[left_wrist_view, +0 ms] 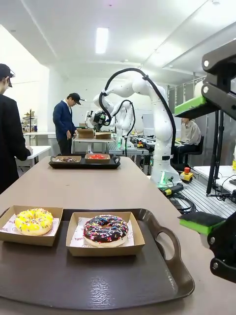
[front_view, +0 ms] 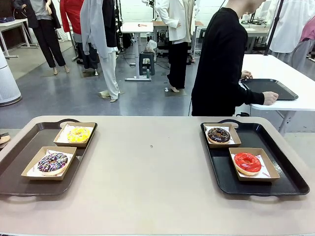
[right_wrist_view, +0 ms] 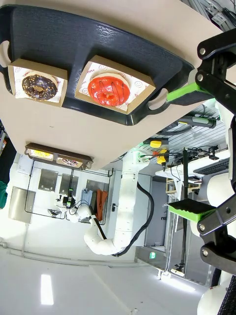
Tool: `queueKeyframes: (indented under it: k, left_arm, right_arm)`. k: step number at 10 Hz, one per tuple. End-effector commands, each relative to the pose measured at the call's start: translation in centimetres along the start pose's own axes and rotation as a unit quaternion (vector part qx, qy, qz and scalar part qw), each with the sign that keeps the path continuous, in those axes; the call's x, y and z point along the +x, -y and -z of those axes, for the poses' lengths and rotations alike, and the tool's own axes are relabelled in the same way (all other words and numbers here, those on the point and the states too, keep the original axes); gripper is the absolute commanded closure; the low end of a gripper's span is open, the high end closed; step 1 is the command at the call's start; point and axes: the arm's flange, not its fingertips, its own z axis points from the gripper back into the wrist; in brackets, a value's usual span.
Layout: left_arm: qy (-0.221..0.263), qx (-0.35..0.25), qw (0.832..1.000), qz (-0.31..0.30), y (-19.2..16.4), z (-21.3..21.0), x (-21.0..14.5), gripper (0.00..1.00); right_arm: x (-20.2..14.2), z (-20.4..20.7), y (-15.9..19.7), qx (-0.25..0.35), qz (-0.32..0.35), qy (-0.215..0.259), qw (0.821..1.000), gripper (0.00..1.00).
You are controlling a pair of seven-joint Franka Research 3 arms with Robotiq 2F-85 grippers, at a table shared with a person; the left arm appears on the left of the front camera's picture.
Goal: Individually package the donuts and arrange them on the tray.
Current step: Place the picked Paper togo box on the Handle tray.
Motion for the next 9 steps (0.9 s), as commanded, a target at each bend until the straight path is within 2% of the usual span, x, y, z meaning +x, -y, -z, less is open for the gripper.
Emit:
queueKeyframes:
  k: [1,9]
  left_arm:
    - [-0.001,-0.005,1.0,0.0,0.13,-0.15,-0.2,0.0]
    - [-0.001,-0.005,1.0,0.0,0.13,-0.15,-0.2,0.0]
  right_arm:
    - [0.1,0.01,-0.12,-0.003,0.006,0.0,1.0,0.0]
    - [0.1,0.01,-0.12,-0.003,0.006,0.0,1.0,0.0]
